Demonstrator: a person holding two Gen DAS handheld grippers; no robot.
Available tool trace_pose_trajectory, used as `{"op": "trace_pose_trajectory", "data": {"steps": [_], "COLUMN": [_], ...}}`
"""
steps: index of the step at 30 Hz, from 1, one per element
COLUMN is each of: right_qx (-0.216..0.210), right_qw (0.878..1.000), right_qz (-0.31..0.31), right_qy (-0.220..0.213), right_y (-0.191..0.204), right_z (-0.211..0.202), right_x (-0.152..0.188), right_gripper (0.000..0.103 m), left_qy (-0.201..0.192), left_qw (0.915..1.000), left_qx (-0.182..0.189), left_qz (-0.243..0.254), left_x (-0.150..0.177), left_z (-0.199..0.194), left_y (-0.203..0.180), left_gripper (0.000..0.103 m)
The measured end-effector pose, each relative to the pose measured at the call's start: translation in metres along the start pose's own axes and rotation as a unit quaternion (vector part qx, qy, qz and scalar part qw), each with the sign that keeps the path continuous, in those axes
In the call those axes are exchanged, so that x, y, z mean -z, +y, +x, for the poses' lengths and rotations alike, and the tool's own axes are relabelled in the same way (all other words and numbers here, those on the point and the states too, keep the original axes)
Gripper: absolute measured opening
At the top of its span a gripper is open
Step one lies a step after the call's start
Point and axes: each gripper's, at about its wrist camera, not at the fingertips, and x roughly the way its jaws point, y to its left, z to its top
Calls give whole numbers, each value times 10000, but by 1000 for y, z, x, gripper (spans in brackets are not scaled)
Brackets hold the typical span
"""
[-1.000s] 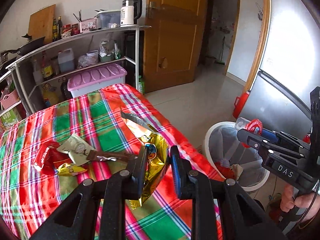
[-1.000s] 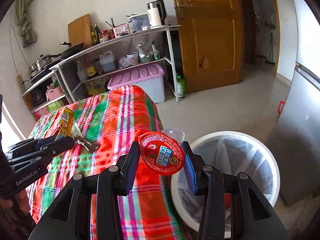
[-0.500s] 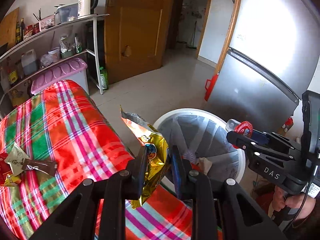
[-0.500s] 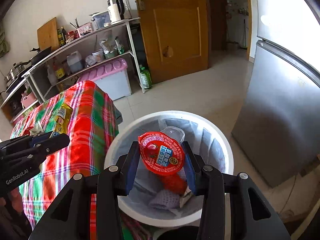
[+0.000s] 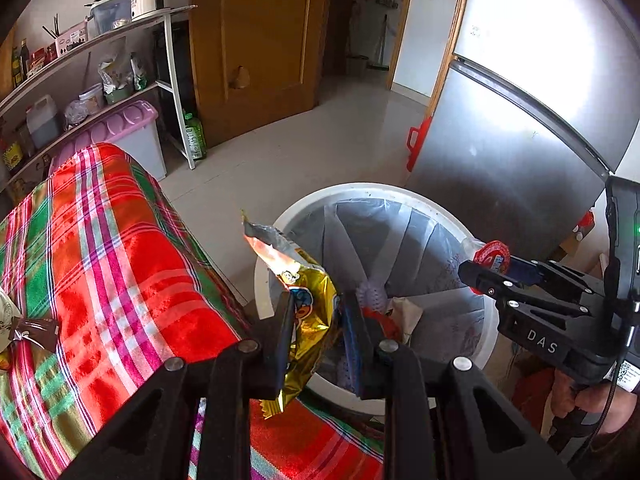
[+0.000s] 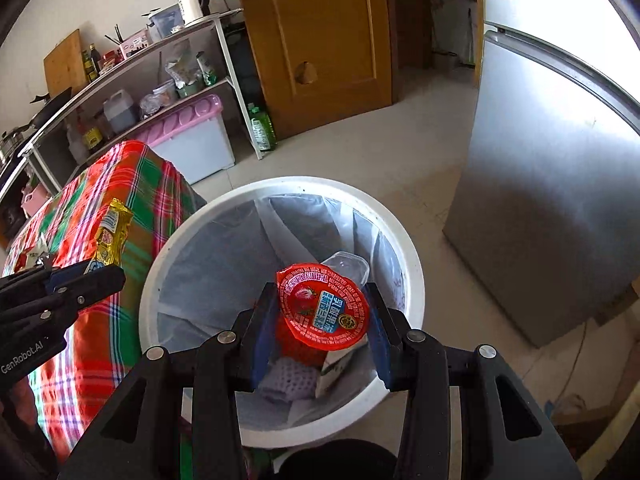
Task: Collect trash
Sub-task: 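Carry both items over the bin and open both grippers to drop them, then move both open grippers back over the table to the remaining trash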
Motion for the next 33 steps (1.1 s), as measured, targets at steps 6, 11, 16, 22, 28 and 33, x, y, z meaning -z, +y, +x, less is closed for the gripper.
{"op": "trace_pose_trajectory", "data": {"steps": [6,11,16,22,28,33], "right_qx": [53,-6,49,57,42,-23], "right_qw": [9999,9998,9999,10000,10000,9998], "right_qz": [2,13,44,-2,-41,-103], "right_qy": [138,202,145,48,-46,-155], "right_y": [-7,-6,-5,-1,5,15], "right_z": [7,10,8,1,-9,-19], "right_x": [4,4,5,2,2,0], "right_gripper": [43,44,48,49,49,49], "left_qy": [46,24,-4,-64,-203,-362], "left_qw": [10000,10000,10000,9998,9995,9989], "left_qx": [-3,31,-2,-23,-55,-160], "left_qz": [-8,-36,-85,-183,-245,-266], "left_x": [-3,-3,-1,1,4,7], "left_z": [6,5,2,-6,-21,-37], "left_y": [-1,2,4,9,16,23], "left_gripper": [38,52,61,65,67,68]}}
